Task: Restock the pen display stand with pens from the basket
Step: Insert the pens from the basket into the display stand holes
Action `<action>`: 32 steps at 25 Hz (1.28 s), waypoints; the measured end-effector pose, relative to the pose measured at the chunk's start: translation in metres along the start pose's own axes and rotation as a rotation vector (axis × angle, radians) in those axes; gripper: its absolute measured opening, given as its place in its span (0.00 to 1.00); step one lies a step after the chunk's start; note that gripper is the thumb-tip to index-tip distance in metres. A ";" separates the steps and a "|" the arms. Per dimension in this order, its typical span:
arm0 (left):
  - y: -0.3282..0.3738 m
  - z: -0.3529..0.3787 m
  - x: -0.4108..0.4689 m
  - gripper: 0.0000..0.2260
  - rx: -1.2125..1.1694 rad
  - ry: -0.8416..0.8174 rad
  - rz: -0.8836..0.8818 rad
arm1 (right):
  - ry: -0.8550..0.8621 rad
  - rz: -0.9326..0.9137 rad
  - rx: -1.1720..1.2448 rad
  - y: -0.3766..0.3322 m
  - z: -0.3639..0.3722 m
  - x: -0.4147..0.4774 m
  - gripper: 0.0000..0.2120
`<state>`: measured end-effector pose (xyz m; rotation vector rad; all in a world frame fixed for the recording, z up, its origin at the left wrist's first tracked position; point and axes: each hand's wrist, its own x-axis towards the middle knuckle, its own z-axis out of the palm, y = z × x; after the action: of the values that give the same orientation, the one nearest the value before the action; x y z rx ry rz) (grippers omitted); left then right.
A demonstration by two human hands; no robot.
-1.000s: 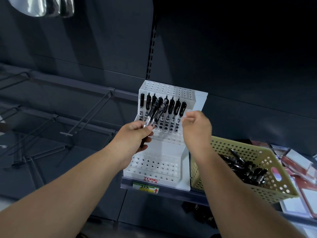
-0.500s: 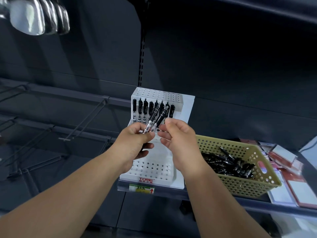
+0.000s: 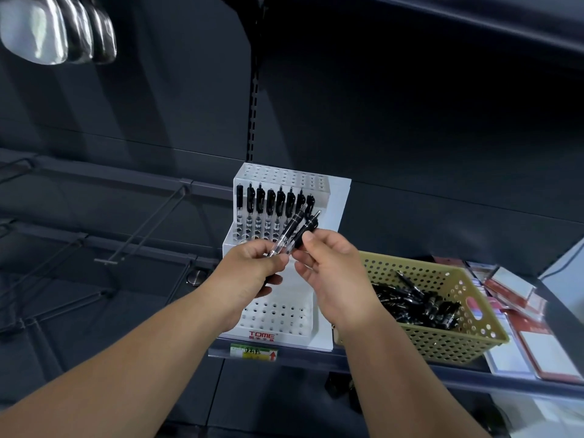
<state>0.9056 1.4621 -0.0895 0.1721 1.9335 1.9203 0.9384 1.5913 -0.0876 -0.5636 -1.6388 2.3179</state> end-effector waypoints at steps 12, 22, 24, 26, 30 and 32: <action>0.008 -0.012 0.037 0.14 -0.036 0.132 -0.035 | 0.292 -0.451 -0.466 -0.042 -0.017 0.061 0.06; -0.005 -0.019 0.053 0.09 -0.077 0.130 -0.006 | 0.252 -0.420 -0.696 -0.020 -0.017 0.099 0.07; -0.007 -0.019 0.054 0.08 -0.087 0.129 -0.012 | 0.249 -0.408 -0.789 -0.011 -0.018 0.101 0.05; -0.008 -0.019 0.054 0.08 -0.093 0.128 -0.016 | 0.257 -0.410 -0.854 -0.006 -0.019 0.104 0.04; -0.010 -0.020 0.052 0.08 -0.123 0.131 -0.037 | 0.271 -0.437 -0.918 -0.003 -0.019 0.107 0.05; -0.009 -0.020 0.049 0.07 -0.155 0.133 -0.052 | 0.272 -0.435 -0.944 -0.003 -0.020 0.106 0.05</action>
<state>0.8556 1.4611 -0.1091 -0.0506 1.8406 2.0832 0.8522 1.6528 -0.1083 -0.5650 -2.3452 1.0299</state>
